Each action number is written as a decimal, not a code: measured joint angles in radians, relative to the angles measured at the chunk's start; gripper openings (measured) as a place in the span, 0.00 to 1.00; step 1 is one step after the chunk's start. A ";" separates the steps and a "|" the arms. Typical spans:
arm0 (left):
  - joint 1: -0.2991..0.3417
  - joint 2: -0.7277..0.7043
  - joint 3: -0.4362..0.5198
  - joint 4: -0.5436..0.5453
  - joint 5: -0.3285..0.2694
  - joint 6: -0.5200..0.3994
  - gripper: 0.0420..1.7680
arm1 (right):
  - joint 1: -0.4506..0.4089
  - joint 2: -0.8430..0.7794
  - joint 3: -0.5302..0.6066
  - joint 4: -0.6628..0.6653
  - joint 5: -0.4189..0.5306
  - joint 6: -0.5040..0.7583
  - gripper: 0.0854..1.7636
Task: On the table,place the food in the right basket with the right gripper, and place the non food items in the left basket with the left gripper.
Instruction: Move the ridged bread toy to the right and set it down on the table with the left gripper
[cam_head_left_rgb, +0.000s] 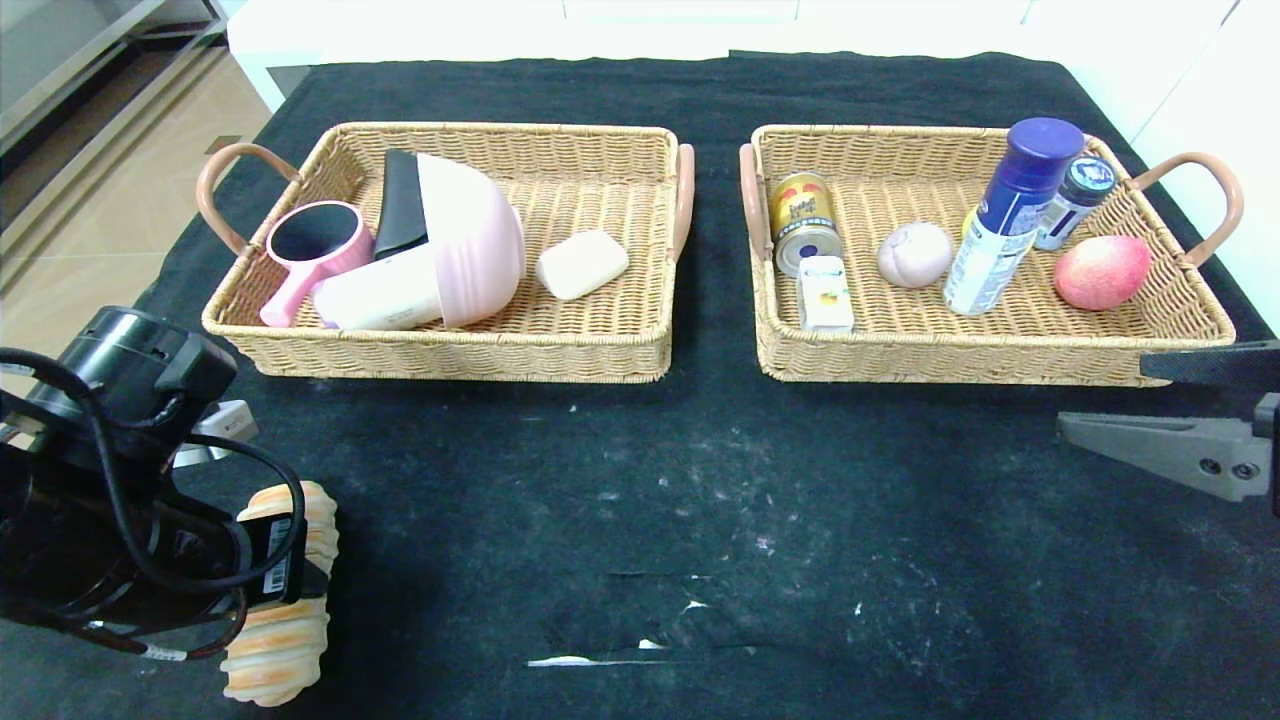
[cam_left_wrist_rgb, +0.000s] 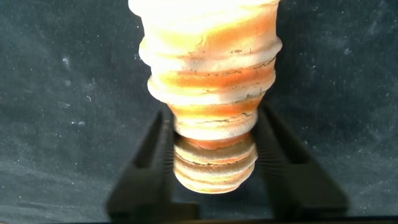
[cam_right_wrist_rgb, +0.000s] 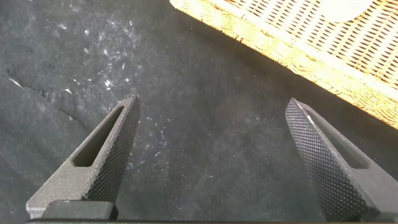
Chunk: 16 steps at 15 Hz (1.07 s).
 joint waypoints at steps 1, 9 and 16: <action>0.000 0.000 0.000 0.000 0.000 0.000 0.31 | 0.000 0.000 0.000 0.000 0.000 0.000 0.97; -0.001 -0.005 0.001 0.001 -0.001 0.000 0.15 | 0.000 0.000 0.000 0.000 0.000 0.000 0.97; -0.002 -0.011 -0.010 0.001 -0.001 0.001 0.14 | 0.000 0.000 0.000 0.000 0.000 0.000 0.97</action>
